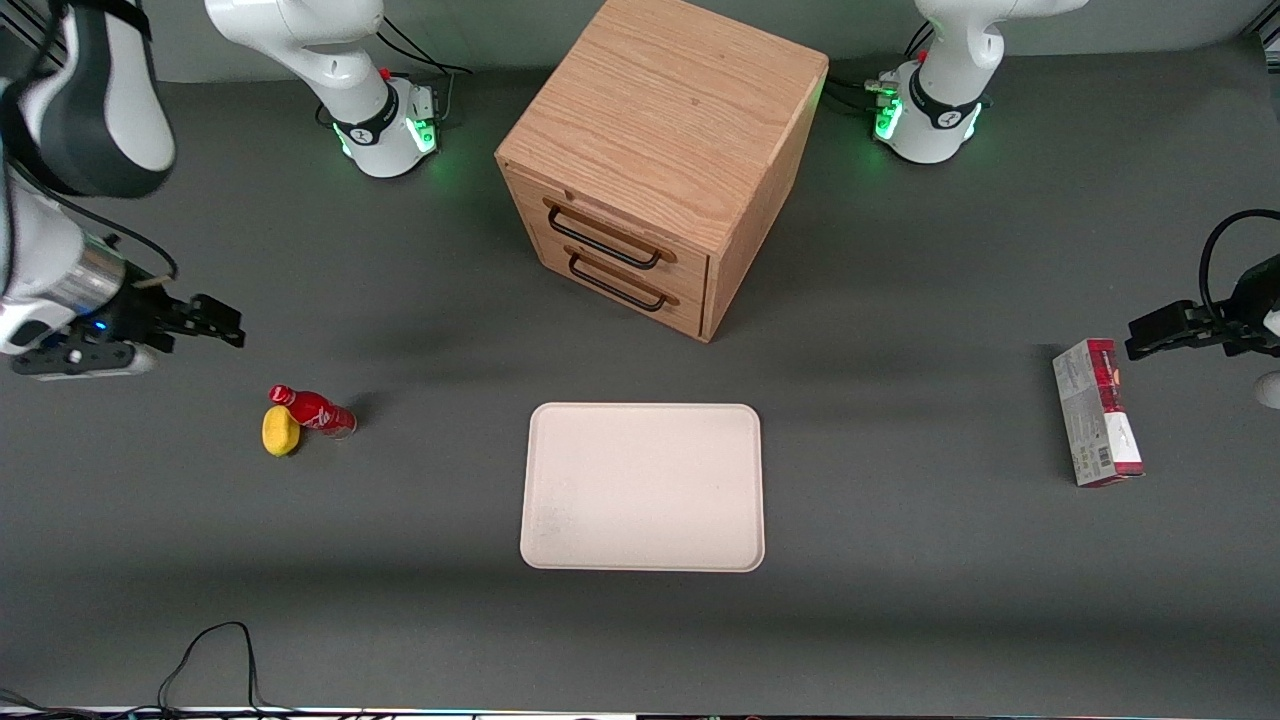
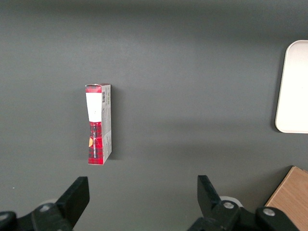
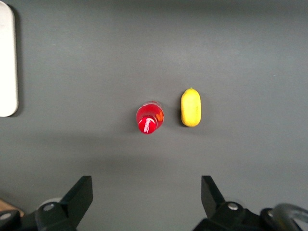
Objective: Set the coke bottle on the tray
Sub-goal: 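Move the open right gripper down toward the red Coca-Cola bottle, then close the right gripper around the bottle's body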
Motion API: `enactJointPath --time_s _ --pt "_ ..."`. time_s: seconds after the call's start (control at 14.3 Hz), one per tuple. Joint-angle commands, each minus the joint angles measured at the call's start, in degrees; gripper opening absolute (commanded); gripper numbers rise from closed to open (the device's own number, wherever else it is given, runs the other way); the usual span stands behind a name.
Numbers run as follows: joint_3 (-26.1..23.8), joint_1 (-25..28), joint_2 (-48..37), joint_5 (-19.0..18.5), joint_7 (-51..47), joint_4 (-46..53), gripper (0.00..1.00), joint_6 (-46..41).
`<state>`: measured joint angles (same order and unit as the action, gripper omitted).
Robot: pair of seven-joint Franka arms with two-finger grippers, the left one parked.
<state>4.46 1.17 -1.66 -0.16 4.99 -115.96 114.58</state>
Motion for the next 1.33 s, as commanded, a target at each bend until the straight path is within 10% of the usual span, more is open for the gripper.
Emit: enactJointPath --time_s 0.0,1.05,1.26 --pt "0.1 0.4 1.5 -0.8 0.9 -4.0 1.0 6.1" --pt "-0.2 0.6 13.0 -0.1 0.6 -6.4 1.0 20.0" --pt "-0.2 0.9 13.0 -0.1 0.7 -6.3 0.45 19.9"
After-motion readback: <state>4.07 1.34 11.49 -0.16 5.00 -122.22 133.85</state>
